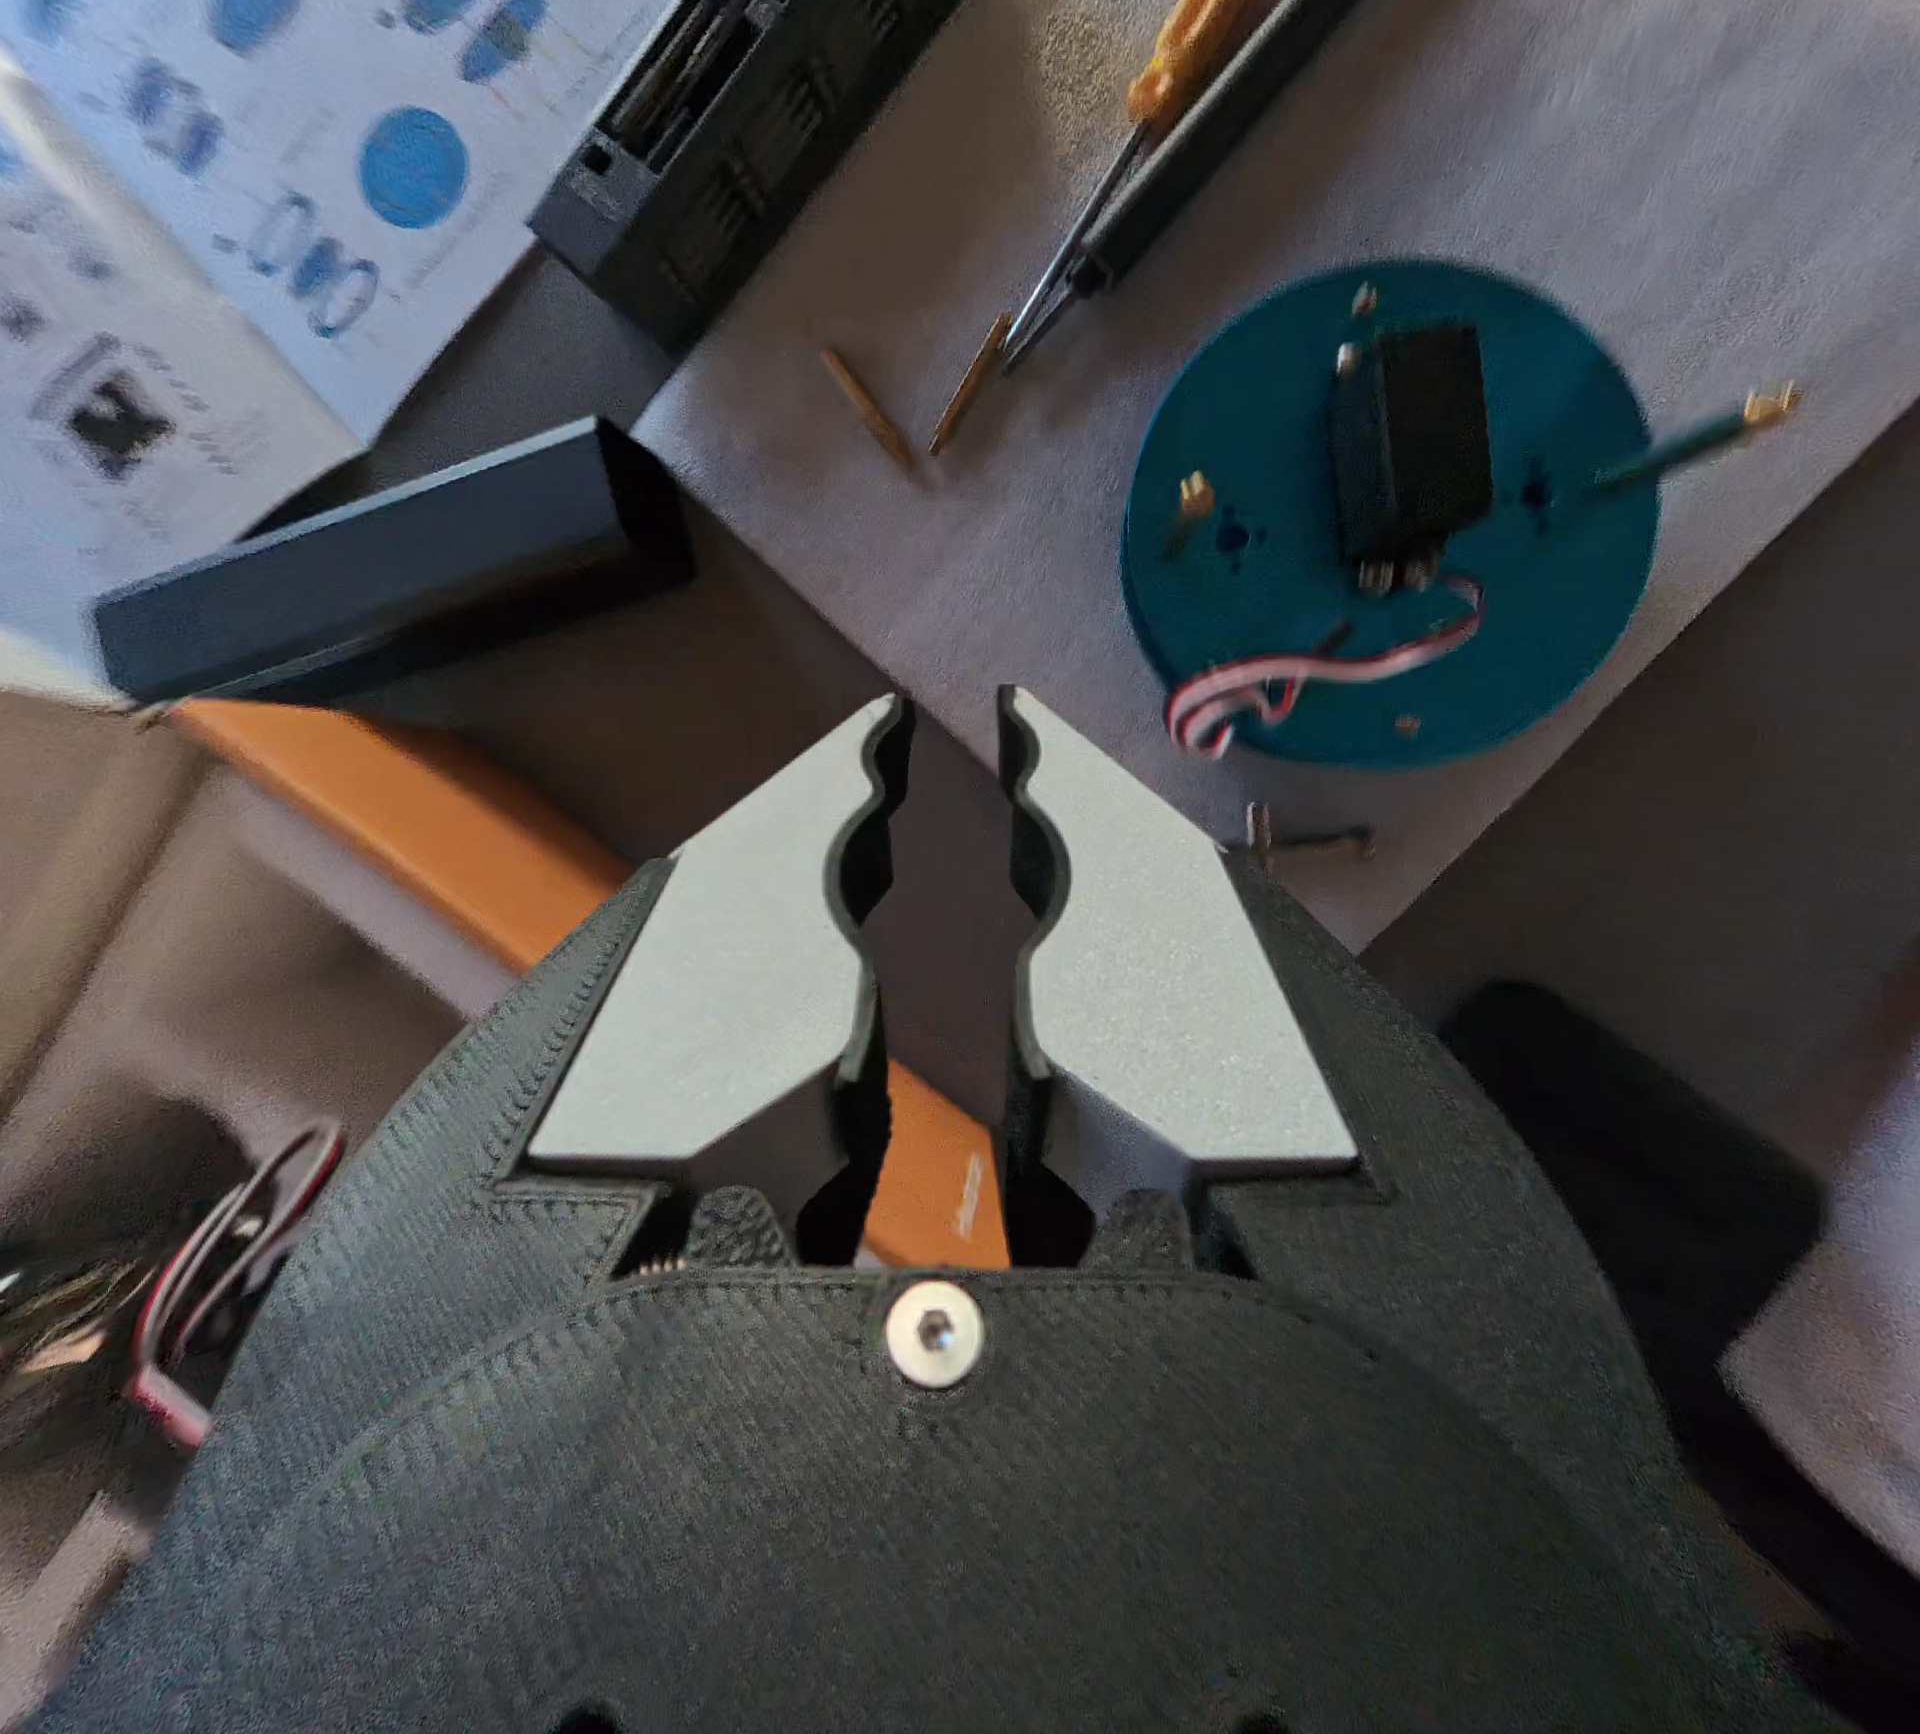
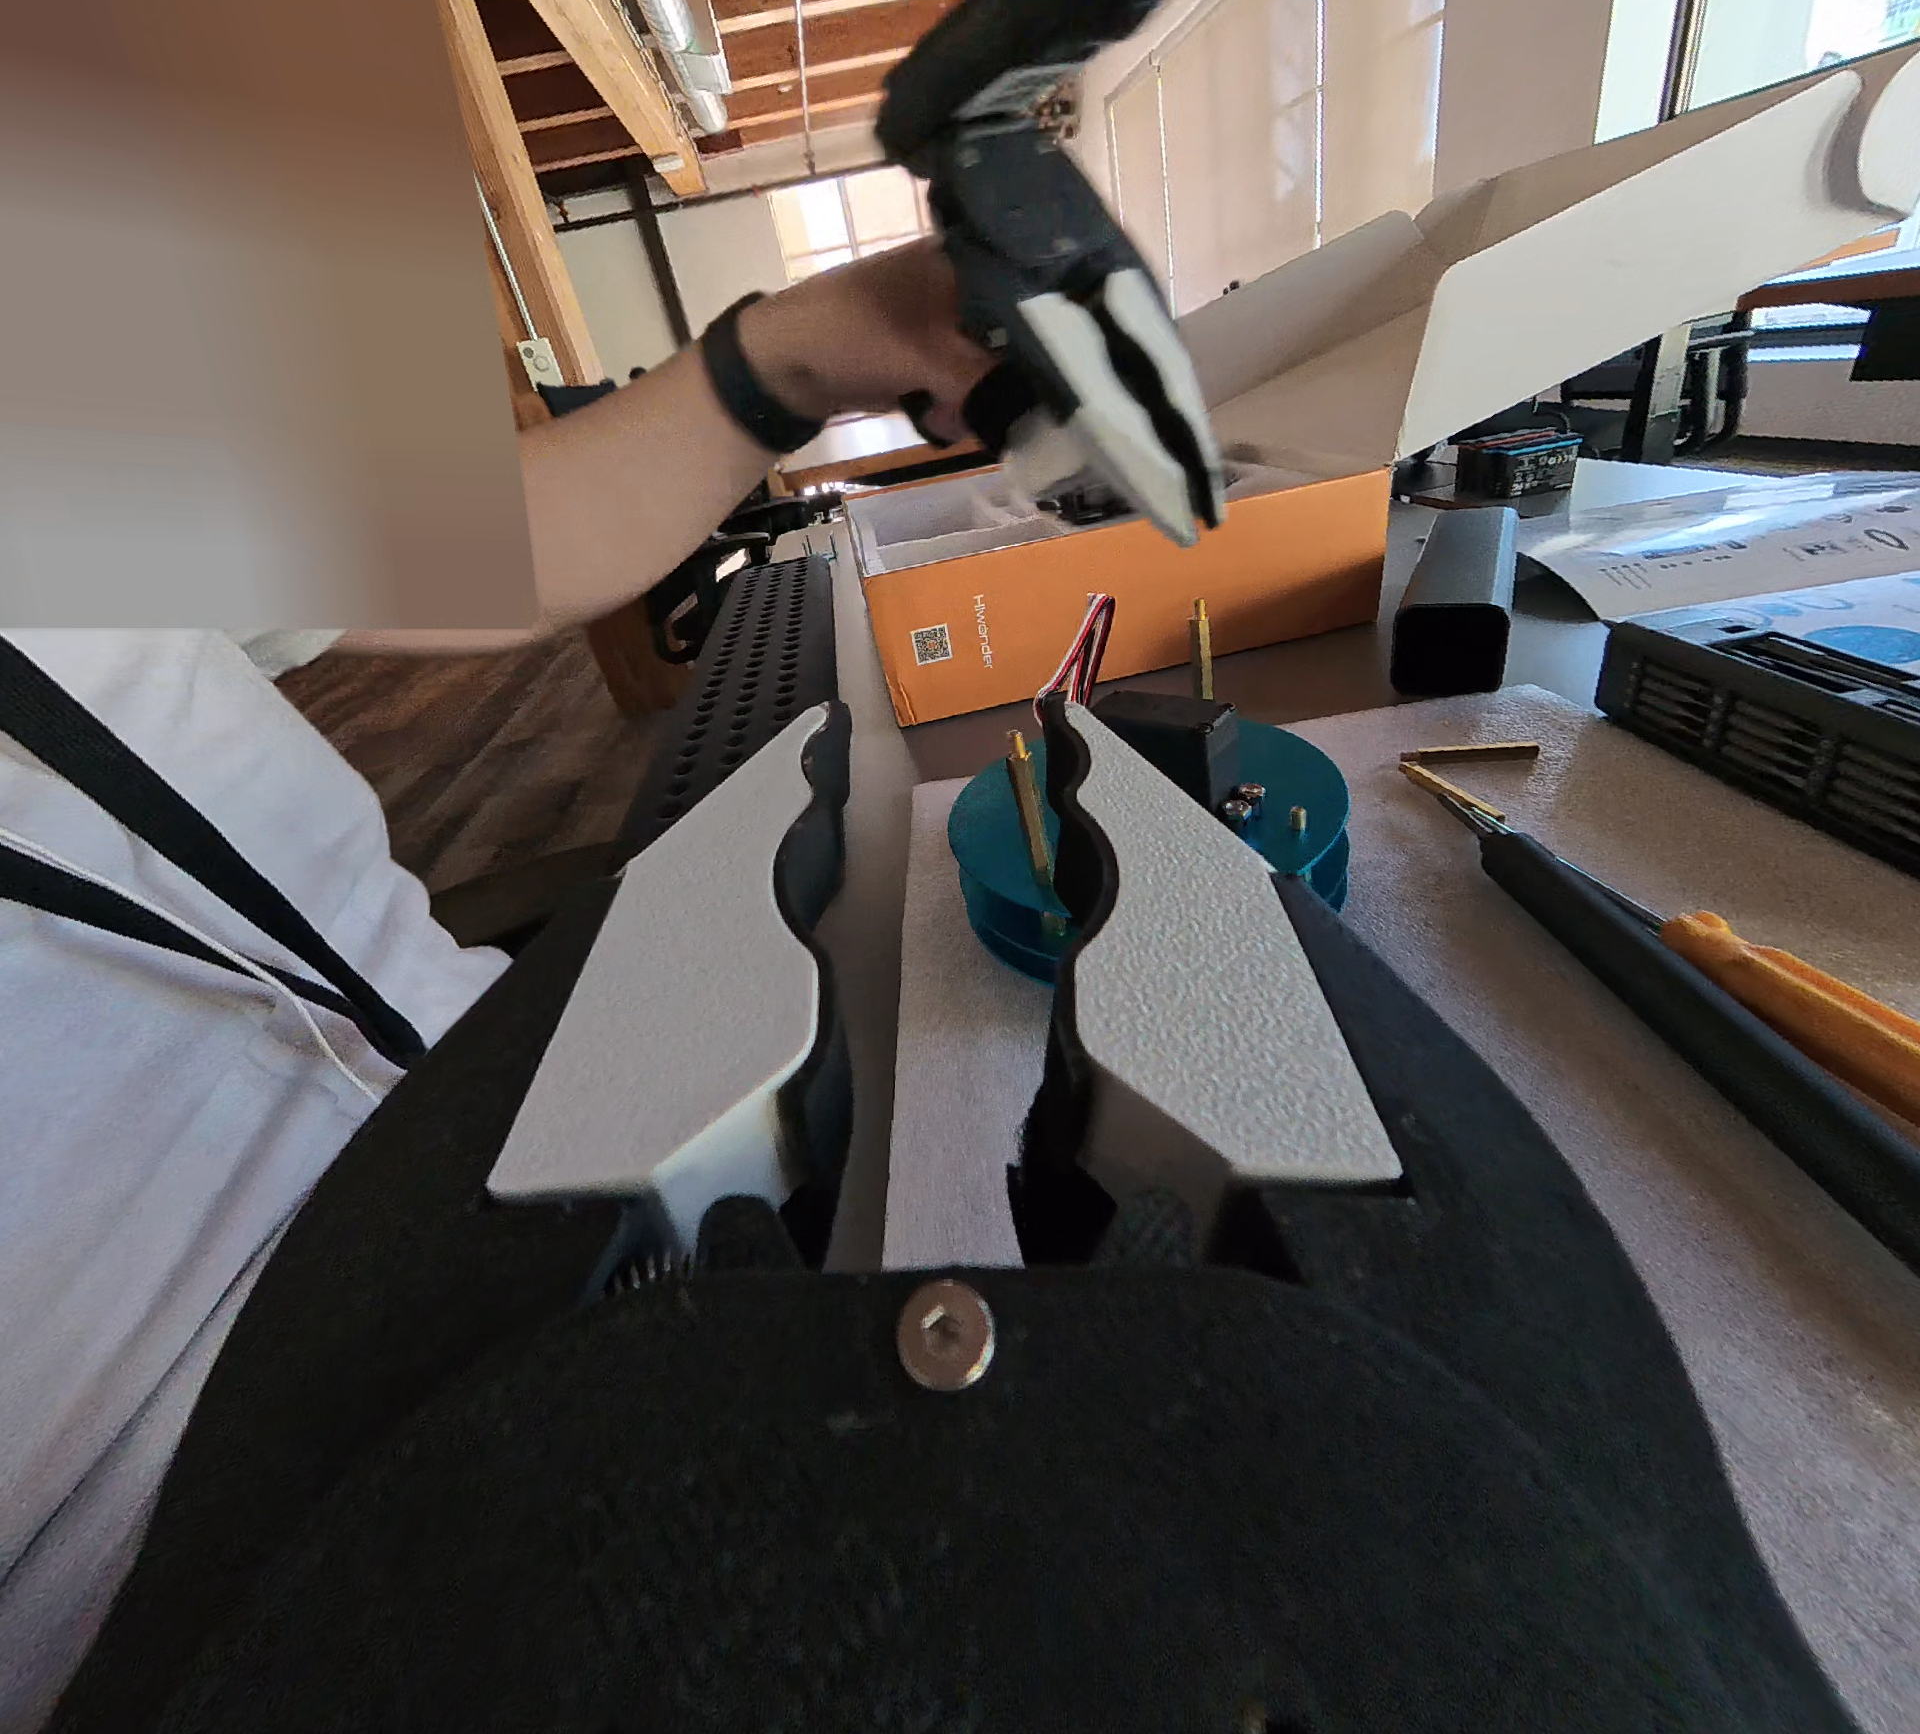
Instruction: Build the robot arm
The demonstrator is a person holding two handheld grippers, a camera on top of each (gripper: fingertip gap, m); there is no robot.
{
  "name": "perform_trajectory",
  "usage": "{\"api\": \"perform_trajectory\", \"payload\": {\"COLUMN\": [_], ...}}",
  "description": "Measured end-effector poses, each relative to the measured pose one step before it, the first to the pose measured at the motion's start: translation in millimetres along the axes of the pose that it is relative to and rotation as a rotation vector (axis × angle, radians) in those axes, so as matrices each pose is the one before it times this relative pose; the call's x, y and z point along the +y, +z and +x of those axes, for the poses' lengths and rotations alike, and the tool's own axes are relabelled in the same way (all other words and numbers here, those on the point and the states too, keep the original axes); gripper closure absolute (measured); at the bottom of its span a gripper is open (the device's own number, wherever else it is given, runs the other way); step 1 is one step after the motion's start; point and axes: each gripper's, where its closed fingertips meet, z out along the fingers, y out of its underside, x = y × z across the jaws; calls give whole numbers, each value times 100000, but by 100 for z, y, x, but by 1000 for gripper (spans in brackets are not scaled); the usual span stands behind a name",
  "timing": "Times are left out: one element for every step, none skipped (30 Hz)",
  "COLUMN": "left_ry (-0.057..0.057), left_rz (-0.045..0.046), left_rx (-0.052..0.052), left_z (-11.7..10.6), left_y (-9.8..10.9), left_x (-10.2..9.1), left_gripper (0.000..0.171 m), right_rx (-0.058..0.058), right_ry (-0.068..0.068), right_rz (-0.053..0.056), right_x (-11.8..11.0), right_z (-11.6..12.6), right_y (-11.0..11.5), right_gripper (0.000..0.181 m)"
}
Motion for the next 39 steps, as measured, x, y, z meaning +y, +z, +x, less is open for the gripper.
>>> {"api": "perform_trajectory", "payload": {"left_ry": [-4043,-1699,-373,-589,-1001,-745,-1030,-2036,-2014,-803,470,1253,1703,2165,2449,1968,728,-195,-611,-1074,-1722,-2572,-3663,-4895,-6069,-7105,-7211,-6261,-5331,-4540,-3832,-3763,-3656,-2868,-1826,-790,-20,728,1643], "left_rz": [-3907,-3769,-2948,-1796,-1328,-1716,-2238,-2644,-2834,-2971,-3012,-2735,-1392,-721,-921,613,1974,2908,3843,4762,5424,6289,7551,8964,10083,10273,9160,7097,5152,4124,3926,3151,1836,1205,957,719,861,1262,1592], "left_rx": [2165,-898,-1496,-760,-1152,-1060,643,1667,1918,1829,1736,1376,-1808,-4472,-3434,-3180,-3436,-2400,-1038,-182,738,1951,3720,6218,9168,10998,10831,10104,8693,6229,4414,3820,2876,1094,-235,-553,-409,-545,-1075], "left_z": [-749,-857,-662,-378,-349,-274,12,143,197,246,314,316,-135,-539,-375,-366,-483,-405,-241,-108,60,322,686,1212,1810,2202,2198,2015,1647,1111,728,532,301,-18,-198,-123,64,240,354], "left_y": [1227,1443,1544,1444,1272,1125,1023,908,749,634,512,402,159,-33,-26,-111,-275,-458,-687,-906,-1114,-1309,-1511,-1618,-1608,-1422,-1117,-827,-614,-536,-547,-567,-576,-610,-645,-604,-563,-547,-566], "left_x": [-925,-776,-718,-784,-736,-540,-318,-159,-32,114,237,305,180,102,137,-45,-118,-141,-170,-199,-236,-320,-484,-701,-865,-847,-639,-265,28,183,147,161,187,109,39,31,12,-8,11], "left_gripper": [154,154,156,155,152,151,150,149,150,152,154,158,166,171,171,171,171,171,171,171,171,171,171,171,171,171,171,171,171,171,171,171,171,171,171,171,171,171,171], "right_rx": [93,-24,-247,-571,-421,-76,-5,-60,37,45,35,211,232,-137,-298,-393,-285,69,533,1079,1493,2352,3486,3828,4095,3412,1615,570,840,751,435,-117,199,-1031,-4650,-10609,-12956,-12906,-12707], "right_ry": [-400,-195,101,171,-232,-600,-666,-592,-538,-477,-288,-55,32,27,231,320,137,-171,-564,-1093,-1743,-2341,-3225,-4498,-6149,-8377,-10506,-12045,-12973,-13288,-12885,-12494,-11662,-9697,-5664,581,6514,7097,3801], "right_rz": [520,748,592,-523,-1523,-1322,-1155,-1231,-890,-431,-211,-112,16,302,407,193,-65,-158,-207,-301,-371,-297,140,455,185,-186,-1403,-2993,-4180,-4067,-3241,-2780,-2108,-321,577,-740,-2337,-1965,-1789], "right_x": [63,52,69,174,207,104,62,54,10,-41,-68,-59,-45,-47,-50,-3,15,5,-48,-74,-142,-259,-435,-605,-679,-696,-542,-345,-202,-167,-120,50,246,337,588,1114,1413,1220,937], "right_z": [-79,-106,-127,-164,-165,-152,-151,-138,-109,-81,-53,10,77,54,87,116,149,172,191,222,213,288,426,412,403,222,-29,-124,11,88,110,96,264,349,165,-254,-173,66,45], "right_y": [231,243,231,162,73,-14,-93,-140,-156,-167,-156,-127,-90,-37,9,61,94,83,85,76,56,23,-3,10,70,217,399,525,587,603,592,597,634,782,1084,1454,1717,1770,1708], "right_gripper": [145,145,145,145,145,145,145,145,145,145,145,145,145,145,145,145,145,145,145,145,145,145,145,145,144,144,143,142,142,141,141,143,149,156,164,171,169,165,165]}}
